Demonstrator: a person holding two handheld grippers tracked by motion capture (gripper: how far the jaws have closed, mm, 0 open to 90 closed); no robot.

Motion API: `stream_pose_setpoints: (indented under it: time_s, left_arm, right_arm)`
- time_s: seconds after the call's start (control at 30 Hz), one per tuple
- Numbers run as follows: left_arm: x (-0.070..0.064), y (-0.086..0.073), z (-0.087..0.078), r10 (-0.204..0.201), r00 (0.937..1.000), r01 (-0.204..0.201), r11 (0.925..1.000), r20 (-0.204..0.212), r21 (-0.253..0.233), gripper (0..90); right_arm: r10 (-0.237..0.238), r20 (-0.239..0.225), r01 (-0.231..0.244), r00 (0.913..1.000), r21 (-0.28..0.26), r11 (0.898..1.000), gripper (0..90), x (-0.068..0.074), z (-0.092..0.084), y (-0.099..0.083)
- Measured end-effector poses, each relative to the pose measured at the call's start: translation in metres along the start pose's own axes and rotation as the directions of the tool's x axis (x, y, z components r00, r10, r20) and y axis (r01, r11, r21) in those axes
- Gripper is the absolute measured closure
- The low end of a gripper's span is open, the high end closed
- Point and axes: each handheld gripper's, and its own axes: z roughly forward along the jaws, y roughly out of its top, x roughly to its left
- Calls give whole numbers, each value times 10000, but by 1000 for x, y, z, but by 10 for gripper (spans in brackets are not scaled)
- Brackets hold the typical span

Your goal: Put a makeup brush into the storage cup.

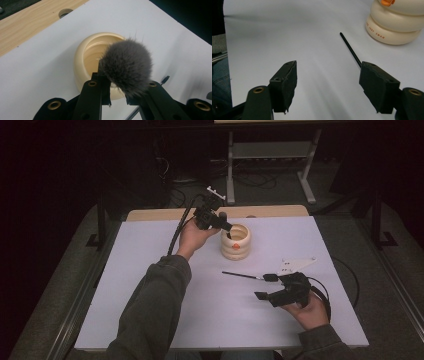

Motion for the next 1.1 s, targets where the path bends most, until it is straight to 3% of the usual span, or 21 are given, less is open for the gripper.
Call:
stream_pose_setpoints:
  time_s: [0.27, 0.3, 0.43, 0.63, 0.7, 0.8, 0.93, 1.0, 1.1]
  left_arm:
    - [1, -5, -5, -118, 9998, 114, 9997, -160, -225, 602]
    - [2, -7, -7, 92, 9998, -94, 9999, -169, -114, 595]
    - [0, -15, -11, 38, 10000, -41, 9992, -75, -401, 561]
    - [0, -27, -18, 488, 9988, -488, 9982, -10, -352, 515]
    - [0, -34, -23, 575, 9983, -568, 9971, 124, -500, 491]
    - [-1, -46, -30, 966, 9953, -970, 9943, -92, -452, 485]
    - [-2, -63, -41, 1089, 9938, -1099, 9926, -207, -522, 462]
    - [-3, -71, -47, 895, 9958, -905, 9931, -171, -747, 440]
    - [-5, -84, -55, 1110, 9932, -1132, 9912, -352, -688, 422]
  right_arm:
    - [28, 36, -28, 10000, -9, 10000, 294, 0, 0, 0]
    - [48, 45, -48, 10000, 4, 10000, 294, 0, 0, 0]
    - [-29, 122, 29, 9999, -15, 10000, 294, -2, -1, -1]
    - [-49, 356, 41, 9994, 200, 9998, 293, -4, 0, -2]
    - [-101, 473, 86, 9988, 330, 9994, 293, -5, -2, -4]
    - [-62, 612, 35, 9981, 449, 9990, 294, -7, -5, -9]
    - [-2, 869, -54, 9962, 647, 9979, 294, -11, -9, -18]
    - [119, 947, -178, 9954, 623, 9979, 293, -13, -12, -20]
    - [181, 1079, -257, 9940, 687, 9973, 293, -14, -14, -23]
